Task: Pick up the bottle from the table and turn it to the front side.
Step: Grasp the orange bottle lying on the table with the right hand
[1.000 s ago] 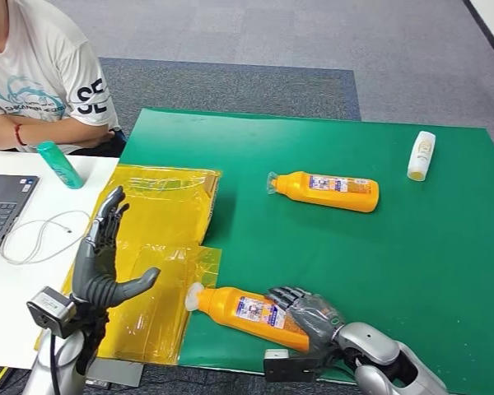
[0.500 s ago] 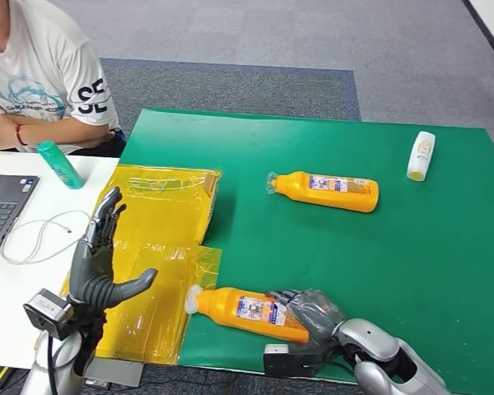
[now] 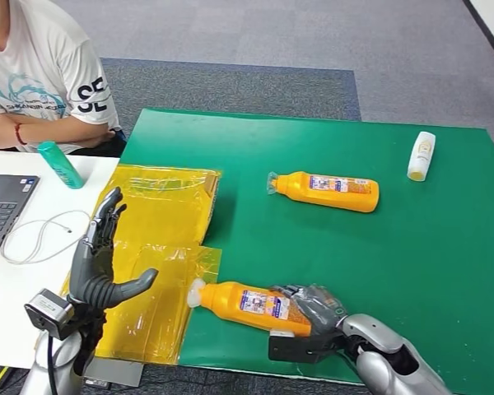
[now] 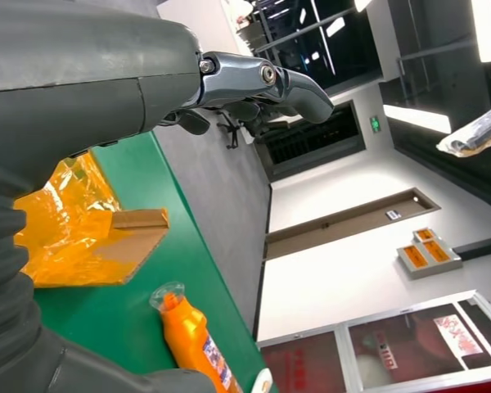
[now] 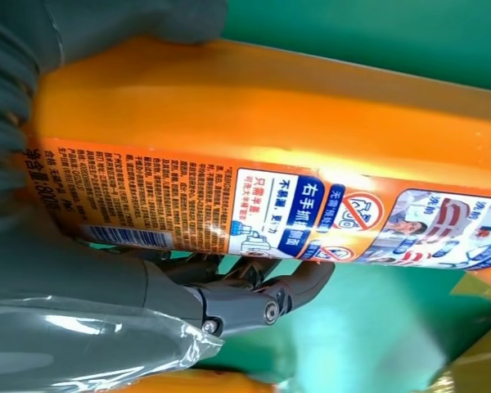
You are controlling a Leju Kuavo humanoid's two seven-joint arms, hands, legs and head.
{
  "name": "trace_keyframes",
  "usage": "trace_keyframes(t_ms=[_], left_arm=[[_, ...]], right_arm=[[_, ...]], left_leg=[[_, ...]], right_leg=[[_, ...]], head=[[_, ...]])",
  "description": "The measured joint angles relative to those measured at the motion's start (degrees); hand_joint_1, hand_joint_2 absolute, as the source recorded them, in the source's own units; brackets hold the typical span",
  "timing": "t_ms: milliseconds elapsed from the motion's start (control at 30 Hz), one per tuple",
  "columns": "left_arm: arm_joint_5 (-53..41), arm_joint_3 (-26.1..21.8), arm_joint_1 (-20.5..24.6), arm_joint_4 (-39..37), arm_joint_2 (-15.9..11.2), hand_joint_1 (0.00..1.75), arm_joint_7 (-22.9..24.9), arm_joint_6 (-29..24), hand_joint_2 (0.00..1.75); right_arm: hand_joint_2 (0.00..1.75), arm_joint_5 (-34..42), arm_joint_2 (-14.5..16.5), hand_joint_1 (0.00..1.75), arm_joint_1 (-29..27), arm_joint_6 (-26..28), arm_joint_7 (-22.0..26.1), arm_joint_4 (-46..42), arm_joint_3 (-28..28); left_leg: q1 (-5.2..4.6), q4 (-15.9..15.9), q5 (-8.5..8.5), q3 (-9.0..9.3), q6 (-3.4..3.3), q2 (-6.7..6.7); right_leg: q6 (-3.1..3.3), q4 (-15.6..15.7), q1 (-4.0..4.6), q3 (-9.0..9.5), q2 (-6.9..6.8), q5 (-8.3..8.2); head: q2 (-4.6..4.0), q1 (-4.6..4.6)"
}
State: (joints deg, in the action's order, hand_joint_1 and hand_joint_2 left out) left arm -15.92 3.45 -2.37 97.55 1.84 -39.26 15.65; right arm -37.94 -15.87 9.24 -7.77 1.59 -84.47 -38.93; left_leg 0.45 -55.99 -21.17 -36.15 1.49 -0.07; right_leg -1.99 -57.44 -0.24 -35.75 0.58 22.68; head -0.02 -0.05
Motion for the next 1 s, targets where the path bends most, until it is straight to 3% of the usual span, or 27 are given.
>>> trace_keyframes(t_ms=[200,400,1000], left_arm=[[-0.01,0.05,-0.04,0.0,0.0,0.0,0.0,0.07,1.75],[0.08,0.61,0.06,-0.03,-0.02,0.0,0.02,0.54,1.75],[1.34,4.37,1.35,-1.27,-0.25,0.0,1.07,1.29,1.75]], right_arm=[[1.75,4.71,0.93,1.75,-1.39,-0.38,1.97,0.7,4.5],[1.75,16.49,2.19,1.75,-3.33,-3.52,7.36,2.21,9.5],[1.75,36.75,10.39,1.75,-5.31,-10.61,17.4,7.64,20.75]], left_leg=[[-0.01,0.0,0.0,-0.01,-0.01,0.0],[-0.01,0.0,-0.01,-0.07,-0.01,0.0],[-0.01,0.0,-0.04,-0.15,0.01,0.0]], right_leg=[[-0.04,0.0,-0.02,0.0,0.0,-0.02],[-0.07,0.0,-0.04,-0.06,0.0,0.01],[-0.05,-0.01,-0.03,-0.14,0.01,0.1]], head=[[0.02,0.0],[0.0,0.0],[0.0,-0.01]])
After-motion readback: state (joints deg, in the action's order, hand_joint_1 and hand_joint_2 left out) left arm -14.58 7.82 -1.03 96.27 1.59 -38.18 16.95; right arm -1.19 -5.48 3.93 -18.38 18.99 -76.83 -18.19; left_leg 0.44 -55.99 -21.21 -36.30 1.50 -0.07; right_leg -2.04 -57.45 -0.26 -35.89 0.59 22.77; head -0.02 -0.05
